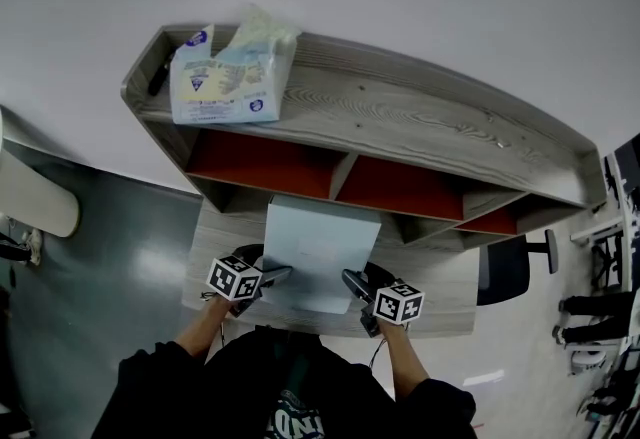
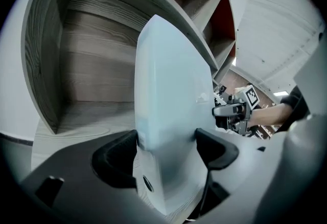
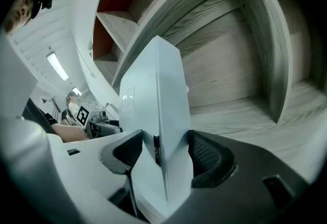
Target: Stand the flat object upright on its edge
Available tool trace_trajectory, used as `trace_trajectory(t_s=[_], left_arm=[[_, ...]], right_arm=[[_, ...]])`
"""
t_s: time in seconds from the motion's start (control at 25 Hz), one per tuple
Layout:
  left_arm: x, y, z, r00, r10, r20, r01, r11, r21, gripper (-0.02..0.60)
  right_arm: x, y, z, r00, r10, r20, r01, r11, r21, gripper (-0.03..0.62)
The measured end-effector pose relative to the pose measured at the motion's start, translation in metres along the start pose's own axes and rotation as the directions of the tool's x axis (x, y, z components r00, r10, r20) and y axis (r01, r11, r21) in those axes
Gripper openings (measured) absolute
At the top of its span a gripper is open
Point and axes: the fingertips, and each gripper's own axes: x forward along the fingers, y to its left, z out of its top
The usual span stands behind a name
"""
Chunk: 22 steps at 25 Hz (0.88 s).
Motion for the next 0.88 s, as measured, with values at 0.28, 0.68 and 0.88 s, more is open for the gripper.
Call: trace_trajectory(t_s=[0.28, 0.68, 0.88], left_arm=[[-0.008, 0.001, 0.009, 0.999, 0.04, 0.017, -0.042, 0.994, 0.103, 0.367], [-0.013, -0.001, 0.006, 0.995, 0.101, 0.022, -0.103, 0.967, 0.231, 0.353], [-0.014, -0.003, 0.002, 0.995, 0.099, 0.031, -0.103, 0.961, 0.255, 0.338]], right_arm=[[-0.001, 0.01, 0.013, 1.0, -0.029, 0.009, 0.03, 0.989, -0.144, 0.267], [0.0, 0.011, 0.012, 0.996, -0.087, -0.031, 0.074, 0.951, -0.3, 0.267], [-0.001, 0.008, 0.012, 0.992, -0.118, -0.042, 0.095, 0.93, -0.354, 0.267]])
